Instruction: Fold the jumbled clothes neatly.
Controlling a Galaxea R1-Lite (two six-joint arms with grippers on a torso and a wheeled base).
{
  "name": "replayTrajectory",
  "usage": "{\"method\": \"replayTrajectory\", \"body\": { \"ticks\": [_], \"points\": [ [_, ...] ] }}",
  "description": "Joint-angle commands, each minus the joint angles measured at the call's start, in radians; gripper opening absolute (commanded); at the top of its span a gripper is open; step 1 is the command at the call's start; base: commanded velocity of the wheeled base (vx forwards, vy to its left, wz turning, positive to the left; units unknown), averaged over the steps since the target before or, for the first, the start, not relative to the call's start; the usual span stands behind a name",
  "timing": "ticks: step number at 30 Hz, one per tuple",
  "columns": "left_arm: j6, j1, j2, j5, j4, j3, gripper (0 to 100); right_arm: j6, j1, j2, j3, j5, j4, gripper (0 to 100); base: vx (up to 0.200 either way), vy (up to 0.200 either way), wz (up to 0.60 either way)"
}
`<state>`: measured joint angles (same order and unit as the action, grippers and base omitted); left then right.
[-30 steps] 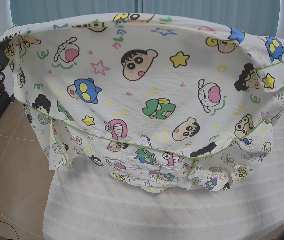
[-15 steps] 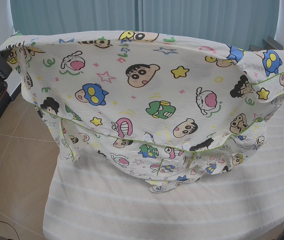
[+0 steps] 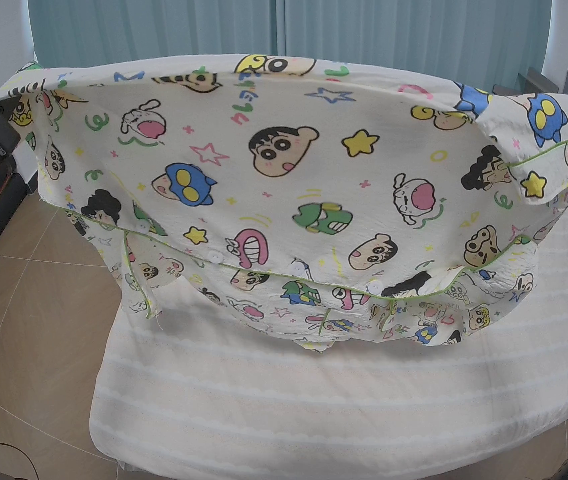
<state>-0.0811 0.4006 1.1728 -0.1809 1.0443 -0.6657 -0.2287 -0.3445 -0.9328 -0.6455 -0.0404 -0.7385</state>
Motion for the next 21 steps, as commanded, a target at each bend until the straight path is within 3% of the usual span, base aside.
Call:
{"method": "replayTrajectory", "body": {
  "ticks": [1, 9, 21],
  "points": [
    [-0.002, 0.001, -0.013, 0.001, 0.000, 0.009, 0, 0.000, -0.001, 0.002, 0.000, -0.001, 0.001, 0, 0.000, 0.000, 0.00],
    [-0.002, 0.001, -0.025, 0.000, 0.000, 0.026, 0, 0.000, -0.001, 0.003, 0.009, -0.001, 0.001, 0, 0.000, 0.000, 0.00],
    [0.000, 0.043, -0.018, 0.009, 0.000, 0.028, 0, -0.001, -0.001, 0.020, 0.015, -0.018, 0.001, 0, 0.000, -0.200, 0.00]
  ]
}}
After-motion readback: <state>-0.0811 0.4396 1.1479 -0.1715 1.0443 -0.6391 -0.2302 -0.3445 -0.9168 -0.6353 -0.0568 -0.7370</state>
